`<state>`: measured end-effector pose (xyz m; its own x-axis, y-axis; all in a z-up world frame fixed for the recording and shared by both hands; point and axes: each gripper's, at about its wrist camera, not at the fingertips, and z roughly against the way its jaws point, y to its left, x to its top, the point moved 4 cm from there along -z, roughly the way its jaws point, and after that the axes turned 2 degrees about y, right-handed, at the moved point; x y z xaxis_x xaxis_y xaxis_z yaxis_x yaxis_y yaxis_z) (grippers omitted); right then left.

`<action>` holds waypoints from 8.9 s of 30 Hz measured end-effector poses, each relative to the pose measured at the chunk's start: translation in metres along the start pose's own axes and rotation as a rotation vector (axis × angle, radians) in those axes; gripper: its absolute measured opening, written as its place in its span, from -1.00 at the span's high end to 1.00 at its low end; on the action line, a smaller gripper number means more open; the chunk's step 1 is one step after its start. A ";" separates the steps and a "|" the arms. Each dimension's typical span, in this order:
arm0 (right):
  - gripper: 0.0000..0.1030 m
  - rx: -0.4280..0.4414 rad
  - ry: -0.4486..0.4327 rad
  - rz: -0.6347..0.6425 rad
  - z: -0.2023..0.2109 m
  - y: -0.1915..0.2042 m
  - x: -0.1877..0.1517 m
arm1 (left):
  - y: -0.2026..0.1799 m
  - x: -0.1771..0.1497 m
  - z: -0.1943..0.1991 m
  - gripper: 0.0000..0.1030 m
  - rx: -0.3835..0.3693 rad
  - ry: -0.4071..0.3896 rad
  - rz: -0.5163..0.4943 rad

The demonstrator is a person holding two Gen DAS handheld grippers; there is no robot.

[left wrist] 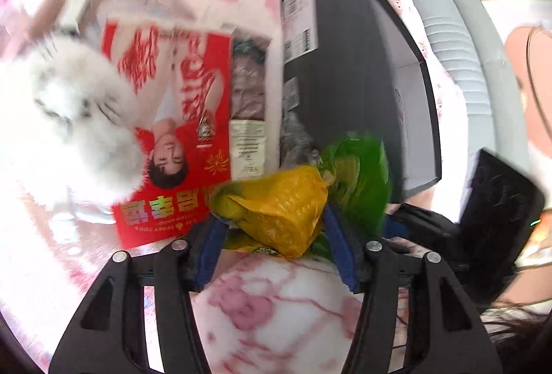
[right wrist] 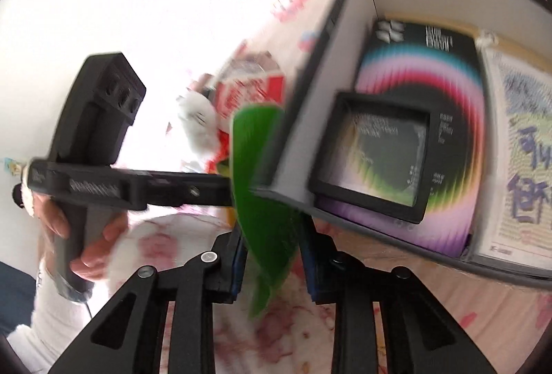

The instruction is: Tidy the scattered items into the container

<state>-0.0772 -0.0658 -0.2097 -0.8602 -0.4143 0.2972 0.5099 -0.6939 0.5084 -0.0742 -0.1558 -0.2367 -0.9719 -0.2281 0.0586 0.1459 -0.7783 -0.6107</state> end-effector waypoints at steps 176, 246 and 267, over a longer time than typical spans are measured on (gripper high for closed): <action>0.86 -0.175 -0.438 -0.197 0.233 -0.143 -0.098 | -0.264 -0.020 -0.036 0.39 -0.032 -0.220 -0.320; 0.72 -0.279 -0.368 -0.373 0.180 -0.290 0.075 | -0.253 0.157 -0.121 0.29 0.070 -0.136 -0.158; 0.10 -0.519 -0.541 -0.260 0.263 -0.182 0.019 | -0.318 0.047 0.000 -0.07 0.144 -0.436 -0.409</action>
<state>-0.1880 0.2079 -0.0837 -0.7667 0.0501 0.6401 0.1146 -0.9703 0.2131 -0.1660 0.0806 -0.0398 -0.7939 -0.0892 0.6015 -0.1693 -0.9177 -0.3595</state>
